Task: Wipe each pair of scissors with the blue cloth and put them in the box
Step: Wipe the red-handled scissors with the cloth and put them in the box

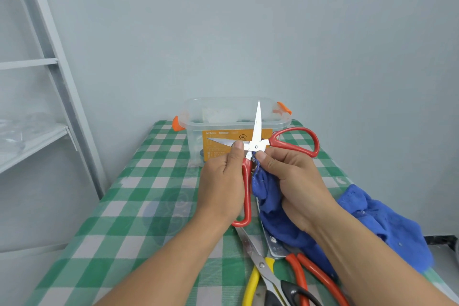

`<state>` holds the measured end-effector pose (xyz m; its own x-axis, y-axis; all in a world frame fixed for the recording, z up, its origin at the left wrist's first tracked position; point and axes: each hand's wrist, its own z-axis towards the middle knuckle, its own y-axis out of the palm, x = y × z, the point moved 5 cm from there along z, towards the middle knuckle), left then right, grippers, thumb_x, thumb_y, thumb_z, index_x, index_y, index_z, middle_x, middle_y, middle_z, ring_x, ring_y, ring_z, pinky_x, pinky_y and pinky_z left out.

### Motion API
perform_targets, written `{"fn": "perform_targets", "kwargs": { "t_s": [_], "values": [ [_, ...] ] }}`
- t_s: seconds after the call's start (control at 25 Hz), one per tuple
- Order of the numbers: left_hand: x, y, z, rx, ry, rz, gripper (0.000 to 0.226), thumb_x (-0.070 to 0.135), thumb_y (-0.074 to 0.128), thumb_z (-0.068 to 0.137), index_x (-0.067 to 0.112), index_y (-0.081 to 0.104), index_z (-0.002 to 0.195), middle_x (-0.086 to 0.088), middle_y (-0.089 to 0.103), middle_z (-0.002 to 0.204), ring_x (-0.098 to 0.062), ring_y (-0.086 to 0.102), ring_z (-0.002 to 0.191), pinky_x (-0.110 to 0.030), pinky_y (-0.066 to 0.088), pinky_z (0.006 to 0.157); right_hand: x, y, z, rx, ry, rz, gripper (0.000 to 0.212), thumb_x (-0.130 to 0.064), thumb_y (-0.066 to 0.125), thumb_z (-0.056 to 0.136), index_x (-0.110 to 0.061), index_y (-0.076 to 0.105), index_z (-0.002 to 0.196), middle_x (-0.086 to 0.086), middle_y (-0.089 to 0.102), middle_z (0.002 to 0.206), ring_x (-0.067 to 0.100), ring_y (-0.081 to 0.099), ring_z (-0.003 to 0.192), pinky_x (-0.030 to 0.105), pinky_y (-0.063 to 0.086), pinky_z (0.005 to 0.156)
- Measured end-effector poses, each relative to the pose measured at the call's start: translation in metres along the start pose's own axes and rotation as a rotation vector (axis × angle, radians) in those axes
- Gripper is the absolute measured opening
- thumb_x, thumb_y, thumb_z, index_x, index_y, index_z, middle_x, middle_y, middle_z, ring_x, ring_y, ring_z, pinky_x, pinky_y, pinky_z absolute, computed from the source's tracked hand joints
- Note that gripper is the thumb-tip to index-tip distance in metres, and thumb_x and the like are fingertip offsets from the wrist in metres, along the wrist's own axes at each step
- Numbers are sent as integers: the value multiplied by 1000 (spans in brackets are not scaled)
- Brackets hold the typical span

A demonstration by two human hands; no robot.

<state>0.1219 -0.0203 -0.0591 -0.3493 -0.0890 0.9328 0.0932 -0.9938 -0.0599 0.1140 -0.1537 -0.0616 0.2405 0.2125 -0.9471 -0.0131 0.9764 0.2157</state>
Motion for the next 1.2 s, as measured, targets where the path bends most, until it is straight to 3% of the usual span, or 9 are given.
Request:
{"fn": "perform_targets", "kwargs": {
  "t_s": [0.16, 0.24, 0.32, 0.44, 0.6, 0.72, 0.88, 1.08, 1.2],
  "values": [
    [-6, 0, 2, -23, -48, -87, 63, 46, 41, 105, -2, 67, 72, -4, 55, 45, -11, 42, 38, -23, 33, 45, 1, -2, -1, 104, -17, -17, 21, -4, 63, 95, -11, 75, 80, 6, 72, 77, 16, 67, 75, 33, 54, 78],
    [-5, -1, 0, -41, -63, -122, 59, 48, 40, 105, 9, 73, 75, -14, 64, 53, -18, 55, 46, -25, 39, 51, -2, -4, -2, 117, -40, 25, 18, -3, 68, 90, -14, 75, 78, 4, 72, 78, 17, 67, 76, 39, 55, 81],
    [-4, -2, -1, -20, -64, -147, 58, 48, 41, 104, 20, 73, 65, -12, 64, 53, -27, 60, 53, -32, 42, 56, -4, -4, -3, 121, -51, 66, 7, -5, 75, 79, -10, 74, 83, 6, 73, 82, 19, 68, 78, 40, 55, 82],
    [0, -1, -2, 7, -54, -120, 63, 45, 41, 105, 28, 65, 50, -5, 61, 48, -24, 57, 48, -31, 40, 55, 1, -2, -2, 125, 0, 165, 22, -12, 81, 63, -8, 72, 83, 12, 72, 82, 26, 68, 71, 39, 57, 66],
    [1, 3, -5, -2, -45, -95, 61, 44, 41, 105, 20, 59, 53, -10, 63, 50, -17, 52, 42, -26, 38, 50, 0, 3, -6, 153, -26, 210, 22, -13, 80, 67, -2, 65, 80, 16, 66, 72, 26, 61, 53, 32, 53, 47],
    [-2, 6, -3, -34, -42, -134, 58, 45, 42, 106, 14, 64, 61, -11, 66, 56, -29, 62, 53, -40, 52, 57, -5, 0, -7, 227, -152, 73, 16, -15, 77, 80, -6, 64, 79, 12, 67, 70, 26, 63, 58, 38, 56, 57],
    [0, 1, -4, -10, -68, -117, 62, 44, 41, 106, 21, 60, 51, -13, 65, 53, -16, 52, 43, -27, 36, 51, -11, 2, -5, 184, -196, -123, 17, -14, 65, 96, -4, 57, 84, 11, 66, 66, 24, 63, 55, 38, 52, 59],
    [-4, -2, -3, -5, -87, -129, 61, 45, 41, 106, 28, 67, 53, -7, 64, 53, -26, 59, 54, -35, 41, 59, -9, 3, -8, 145, -161, -167, 8, -3, 71, 90, -5, 63, 89, 20, 71, 76, 30, 63, 62, 42, 54, 64],
    [-6, -2, -3, 6, -84, -116, 63, 45, 41, 106, 27, 66, 52, -6, 63, 51, -24, 57, 52, -33, 40, 56, -8, 7, -10, 114, -100, -100, 18, -1, 76, 84, 2, 62, 95, 23, 70, 77, 28, 61, 57, 37, 53, 58]
  ]
}}
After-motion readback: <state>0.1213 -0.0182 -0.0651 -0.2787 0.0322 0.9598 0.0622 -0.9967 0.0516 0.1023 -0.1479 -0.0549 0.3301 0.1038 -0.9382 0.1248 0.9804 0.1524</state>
